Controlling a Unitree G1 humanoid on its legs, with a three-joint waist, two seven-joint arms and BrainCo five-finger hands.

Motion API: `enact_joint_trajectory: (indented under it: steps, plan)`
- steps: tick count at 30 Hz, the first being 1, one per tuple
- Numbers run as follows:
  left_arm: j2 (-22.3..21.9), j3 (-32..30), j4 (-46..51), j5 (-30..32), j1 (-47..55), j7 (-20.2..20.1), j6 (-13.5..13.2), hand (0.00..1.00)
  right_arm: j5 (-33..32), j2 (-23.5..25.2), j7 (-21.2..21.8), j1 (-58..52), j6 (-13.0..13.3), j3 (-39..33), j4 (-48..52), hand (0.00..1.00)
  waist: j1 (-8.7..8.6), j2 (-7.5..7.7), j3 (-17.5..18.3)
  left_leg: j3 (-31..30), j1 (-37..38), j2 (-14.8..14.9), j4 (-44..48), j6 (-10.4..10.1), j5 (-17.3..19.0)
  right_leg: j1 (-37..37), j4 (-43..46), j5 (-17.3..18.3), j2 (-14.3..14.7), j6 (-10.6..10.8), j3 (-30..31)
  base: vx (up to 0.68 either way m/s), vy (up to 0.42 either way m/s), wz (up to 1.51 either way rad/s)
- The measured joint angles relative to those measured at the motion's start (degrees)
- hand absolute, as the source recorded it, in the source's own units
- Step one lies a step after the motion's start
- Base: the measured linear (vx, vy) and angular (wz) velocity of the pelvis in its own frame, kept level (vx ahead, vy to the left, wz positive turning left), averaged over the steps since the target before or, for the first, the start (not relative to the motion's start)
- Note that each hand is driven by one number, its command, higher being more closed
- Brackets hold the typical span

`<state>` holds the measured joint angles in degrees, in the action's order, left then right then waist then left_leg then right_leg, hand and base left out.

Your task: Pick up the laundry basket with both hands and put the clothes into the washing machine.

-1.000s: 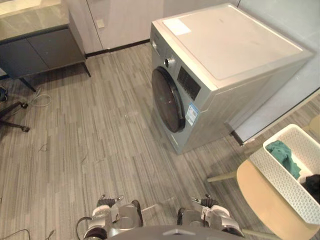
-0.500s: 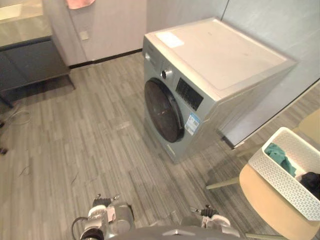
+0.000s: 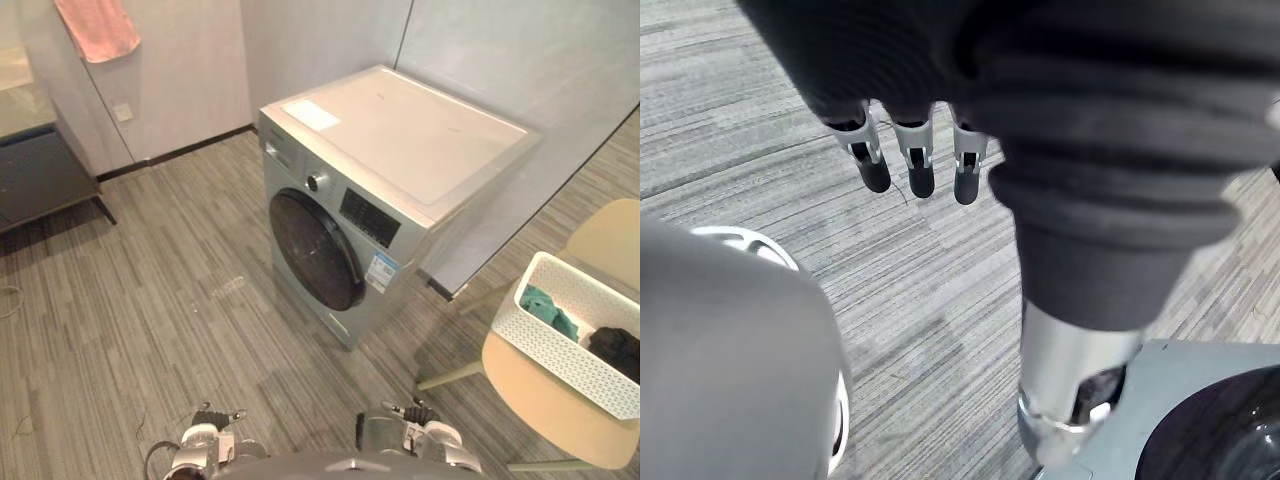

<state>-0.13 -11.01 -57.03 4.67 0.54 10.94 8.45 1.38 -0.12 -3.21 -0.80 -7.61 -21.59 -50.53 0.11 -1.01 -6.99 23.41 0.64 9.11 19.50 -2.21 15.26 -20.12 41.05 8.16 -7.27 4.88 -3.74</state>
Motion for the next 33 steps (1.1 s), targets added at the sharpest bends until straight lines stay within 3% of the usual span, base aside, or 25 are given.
enact_joint_trajectory:
  steps: [2,4,6,11,19,20,26,33]
  plan:
    - [-0.51,-4.38,-0.36,-0.03,0.07,-0.11,-0.1,0.0,-1.44,0.94,-0.53,-1.06,0.08,-1.26,-0.81,0.0,-0.18,1.5,-0.19,-2.43,0.65,-0.65,-0.74,-2.33,-0.13,6.43,-14.59,-1.68,0.2,-0.23,-0.25,0.11,-0.256,0.43]
    - [-2.17,-7.02,-0.49,0.0,-0.34,-0.12,-0.14,0.0,-1.41,-0.06,-0.66,-0.33,-0.05,-3.02,-2.13,0.0,-0.2,-0.34,-0.4,-4.62,0.81,0.62,-2.82,-3.76,-1.22,8.16,-17.35,-0.71,1.66,-1.0,-2.64,0.12,-0.279,0.5]
    - [-3.22,-8.64,-0.41,-0.14,-0.22,-0.12,-0.26,0.0,-1.07,-0.54,-0.67,-0.36,-0.1,-4.52,-2.36,0.0,0.74,-1.25,-0.2,-5.26,2.55,1.16,-7.15,-5.13,-3.93,8.91,-18.06,-0.12,2.61,-1.96,-4.7,0.14,-0.236,0.37]
    - [-3.87,-11.96,-0.48,-0.15,0.31,-0.53,-0.54,0.0,-1.04,-0.61,-0.66,-0.78,-0.12,-4.37,-3.71,0.0,0.97,-0.93,0.47,-7.72,5.72,1.59,-12.83,-5.8,-7.43,13.38,-21.33,0.0,3.61,-2.53,-8.08,0.04,-0.111,0.32]
    - [-2.96,-13.64,-1.27,-2.24,1.5,-0.53,-0.73,0.0,-1.24,-0.2,-0.67,-1.81,0.0,-4.32,-4.49,0.0,1.55,0.46,2.39,-6.37,6.36,-0.19,-16.59,-4.51,-8.96,14.43,-27.45,-3.98,3.44,-1.58,-6.54,0.0,0.056,-0.06]
    - [-0.83,-9.09,-2.71,-2.26,1.52,-0.06,-1.24,0.0,1.16,-1.57,-0.84,-0.57,0.15,-4.34,-6.76,0.0,0.33,-0.21,1.18,-9.05,6.44,-3.5,-18.65,-2.45,-10.57,19.0,-38.83,-11.09,2.55,-0.62,-6.9,0.0,0.015,-0.04]
    - [-0.77,-9.09,-2.74,-2.25,1.54,-0.15,-1.24,0.0,0.66,-1.57,-0.77,-0.65,0.17,-4.7,-7.19,0.0,0.25,-0.18,1.18,-9.36,6.43,-3.5,-18.7,-2.45,-10.57,19.37,-39.3,-11.19,2.53,-0.57,-7.33,0.0,0.0,0.02]
    - [0.04,-9.19,-3.44,-2.19,1.51,-1.89,-1.21,0.0,-6.99,-1.49,-0.34,-0.85,0.4,-10.84,-9.76,0.0,-0.12,0.19,1.21,-10.12,6.51,-3.28,-18.73,-2.46,-10.57,21.31,-41.1,-11.65,2.73,-0.5,-8.31,0.0,-0.013,0.07]
